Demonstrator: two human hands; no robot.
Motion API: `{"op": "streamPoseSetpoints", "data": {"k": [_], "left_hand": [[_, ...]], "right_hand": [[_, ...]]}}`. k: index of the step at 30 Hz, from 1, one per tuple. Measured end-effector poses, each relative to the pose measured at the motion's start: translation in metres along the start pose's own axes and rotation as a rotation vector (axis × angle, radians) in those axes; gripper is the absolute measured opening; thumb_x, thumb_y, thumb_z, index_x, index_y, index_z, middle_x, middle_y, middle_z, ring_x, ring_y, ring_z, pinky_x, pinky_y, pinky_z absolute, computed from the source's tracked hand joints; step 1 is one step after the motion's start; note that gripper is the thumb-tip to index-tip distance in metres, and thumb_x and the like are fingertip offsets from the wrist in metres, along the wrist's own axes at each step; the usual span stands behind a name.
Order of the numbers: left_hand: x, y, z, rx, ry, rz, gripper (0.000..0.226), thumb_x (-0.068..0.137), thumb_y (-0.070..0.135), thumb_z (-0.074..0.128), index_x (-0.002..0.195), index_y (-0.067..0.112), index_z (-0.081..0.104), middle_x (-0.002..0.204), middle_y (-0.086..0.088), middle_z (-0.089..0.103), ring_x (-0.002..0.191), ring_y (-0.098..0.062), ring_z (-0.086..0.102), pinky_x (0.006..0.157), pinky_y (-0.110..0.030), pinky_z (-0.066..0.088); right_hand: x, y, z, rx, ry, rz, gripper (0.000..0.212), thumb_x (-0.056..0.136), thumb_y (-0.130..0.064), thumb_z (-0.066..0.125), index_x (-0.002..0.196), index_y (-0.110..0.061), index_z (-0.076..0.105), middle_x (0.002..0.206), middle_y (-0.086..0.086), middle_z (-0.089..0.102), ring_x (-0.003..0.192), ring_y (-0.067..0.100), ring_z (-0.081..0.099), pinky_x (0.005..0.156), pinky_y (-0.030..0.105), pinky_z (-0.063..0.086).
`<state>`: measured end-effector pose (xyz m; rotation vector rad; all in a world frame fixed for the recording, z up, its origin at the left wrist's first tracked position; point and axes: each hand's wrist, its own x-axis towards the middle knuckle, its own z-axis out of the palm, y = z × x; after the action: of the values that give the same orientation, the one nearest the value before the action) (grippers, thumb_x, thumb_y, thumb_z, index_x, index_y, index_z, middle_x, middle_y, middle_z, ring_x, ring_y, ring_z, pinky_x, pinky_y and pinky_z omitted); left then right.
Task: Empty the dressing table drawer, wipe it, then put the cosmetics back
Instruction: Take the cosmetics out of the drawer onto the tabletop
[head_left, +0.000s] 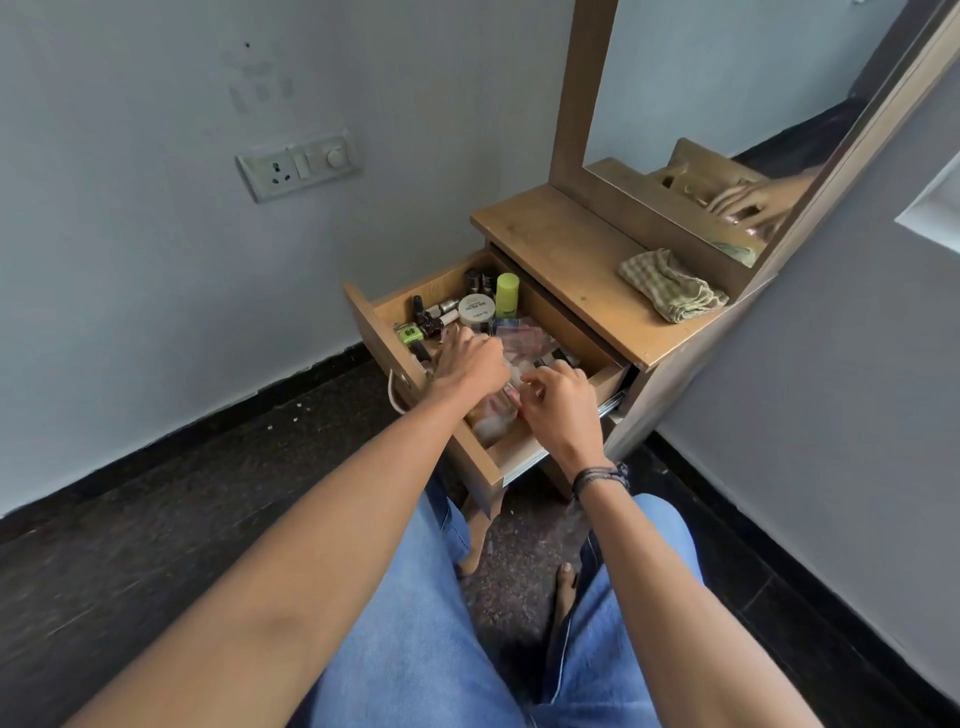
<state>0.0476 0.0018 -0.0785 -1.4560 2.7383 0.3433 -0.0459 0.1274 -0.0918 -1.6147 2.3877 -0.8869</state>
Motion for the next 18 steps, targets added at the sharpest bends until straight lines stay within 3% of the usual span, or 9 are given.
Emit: {"op": "streamPoseSetpoints", "data": {"k": [5,10,18], "left_hand": [[0.014,0.000,0.006,0.034,-0.058,-0.065,0.038,0.092,0.023,0.053,0.127,0.012,0.057,0.142,-0.010,0.051,0.137,-0.032,0.031,0.116,-0.052,0.024],[0.024,-0.004,0.017,-0.031,-0.054,-0.103,0.043,0.090,0.032,0.057,0.129,0.015,0.055,0.142,-0.010,0.051,0.142,-0.029,0.024,0.119,-0.052,0.014],[0.032,-0.008,0.020,-0.139,-0.059,-0.115,0.056,0.082,0.044,0.062,0.131,0.019,0.054,0.140,-0.011,0.050,0.144,-0.027,0.022,0.119,-0.053,0.011]], "right_hand": [[0.027,0.002,0.013,-0.039,-0.119,0.006,0.021,0.096,-0.022,0.061,0.109,-0.015,0.075,0.109,0.006,0.065,0.103,0.027,0.055,0.084,0.036,0.046],[0.022,0.003,0.028,-0.181,-0.018,0.036,0.019,0.092,-0.029,0.059,0.097,-0.020,0.074,0.102,-0.001,0.067,0.095,0.021,0.057,0.066,0.030,0.044],[0.024,0.007,0.035,-0.221,0.026,0.068,0.023,0.089,-0.033,0.056,0.095,-0.021,0.075,0.098,-0.003,0.068,0.091,0.021,0.059,0.066,0.031,0.046]]}}
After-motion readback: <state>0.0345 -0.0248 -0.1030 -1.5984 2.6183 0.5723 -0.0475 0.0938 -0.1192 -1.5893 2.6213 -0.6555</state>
